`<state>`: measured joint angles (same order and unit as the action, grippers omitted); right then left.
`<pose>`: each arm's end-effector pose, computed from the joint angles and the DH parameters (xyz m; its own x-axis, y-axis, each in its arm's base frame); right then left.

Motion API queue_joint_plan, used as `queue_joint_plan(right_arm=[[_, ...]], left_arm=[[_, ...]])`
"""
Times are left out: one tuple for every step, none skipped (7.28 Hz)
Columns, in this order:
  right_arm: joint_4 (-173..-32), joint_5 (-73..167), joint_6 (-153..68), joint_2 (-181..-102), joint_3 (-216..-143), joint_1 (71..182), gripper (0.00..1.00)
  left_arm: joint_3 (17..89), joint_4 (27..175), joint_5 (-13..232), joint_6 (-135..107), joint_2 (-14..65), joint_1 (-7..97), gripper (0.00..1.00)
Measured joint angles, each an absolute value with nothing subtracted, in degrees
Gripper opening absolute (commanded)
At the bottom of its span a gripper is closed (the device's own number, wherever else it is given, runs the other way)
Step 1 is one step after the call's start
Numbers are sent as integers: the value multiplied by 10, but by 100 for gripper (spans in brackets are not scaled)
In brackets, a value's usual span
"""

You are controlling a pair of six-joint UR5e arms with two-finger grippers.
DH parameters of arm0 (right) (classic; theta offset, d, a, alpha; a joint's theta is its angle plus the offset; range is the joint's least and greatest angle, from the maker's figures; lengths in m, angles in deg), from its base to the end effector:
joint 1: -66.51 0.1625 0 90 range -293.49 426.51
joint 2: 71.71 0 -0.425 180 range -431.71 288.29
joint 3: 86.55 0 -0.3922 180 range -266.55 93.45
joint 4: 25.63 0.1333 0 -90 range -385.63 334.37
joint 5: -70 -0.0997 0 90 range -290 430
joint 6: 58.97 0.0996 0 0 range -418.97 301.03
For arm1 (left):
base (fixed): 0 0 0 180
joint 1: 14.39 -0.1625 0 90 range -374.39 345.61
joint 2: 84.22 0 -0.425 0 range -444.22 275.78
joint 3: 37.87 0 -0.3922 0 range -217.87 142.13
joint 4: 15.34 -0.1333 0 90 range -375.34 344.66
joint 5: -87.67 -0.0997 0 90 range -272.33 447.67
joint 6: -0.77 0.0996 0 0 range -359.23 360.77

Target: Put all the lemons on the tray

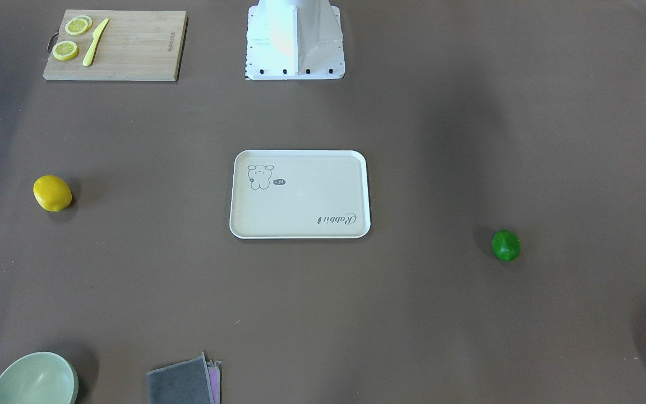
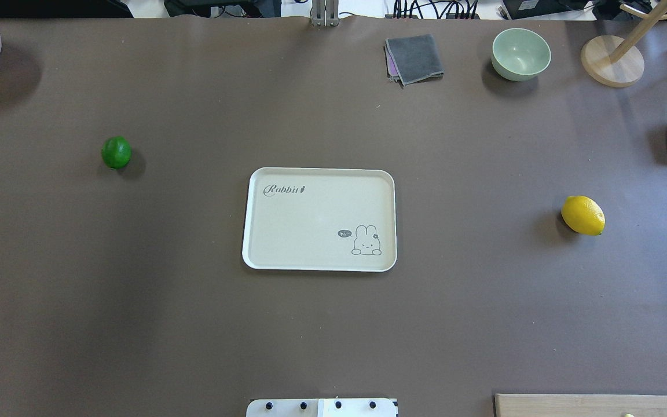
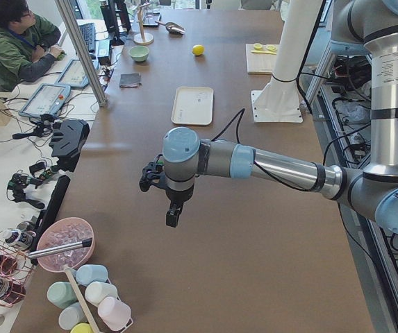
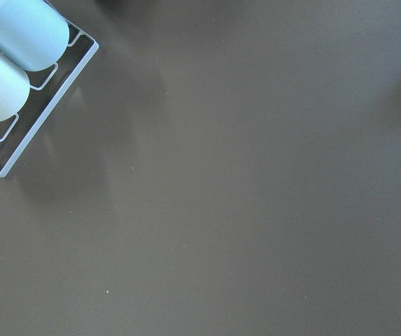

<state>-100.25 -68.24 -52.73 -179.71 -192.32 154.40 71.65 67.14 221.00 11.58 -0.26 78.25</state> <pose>0.0452 -0.3747 0.6239 0.6593 -0.0872 0.7468 -0.0360 0.9885 0.1472 -0.0853 -0.4399 0.5554 0.7256 0.2233 -0.6509 -0.0919 0.9688 0.2300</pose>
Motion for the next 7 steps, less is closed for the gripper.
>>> queue_joint_plan(right_arm=[[-1003, -683, -527, -1797, -1923, 1544, 100], [-1003, -683, -527, -1797, -1924, 1544, 100], [-1003, -683, -528, -1797, -1924, 1544, 100], [-1003, -683, -529, -1797, -1924, 1544, 100], [-999, -683, -530, -1798, -1924, 1544, 100], [-991, -683, -530, -1798, -1923, 1544, 100], [-984, -683, -529, -1799, -1923, 1544, 100]], left_arm=[[721, 672, 2210, 116, -6, 782, 98], [727, 672, 2212, 117, -13, 782, 98], [730, 673, 2218, 117, -17, 782, 98], [732, 675, 2225, 117, -17, 781, 98], [733, 694, 2229, 116, -15, 781, 98], [731, 743, 2232, 114, -12, 780, 98], [722, 798, 2233, 111, -7, 779, 98]])
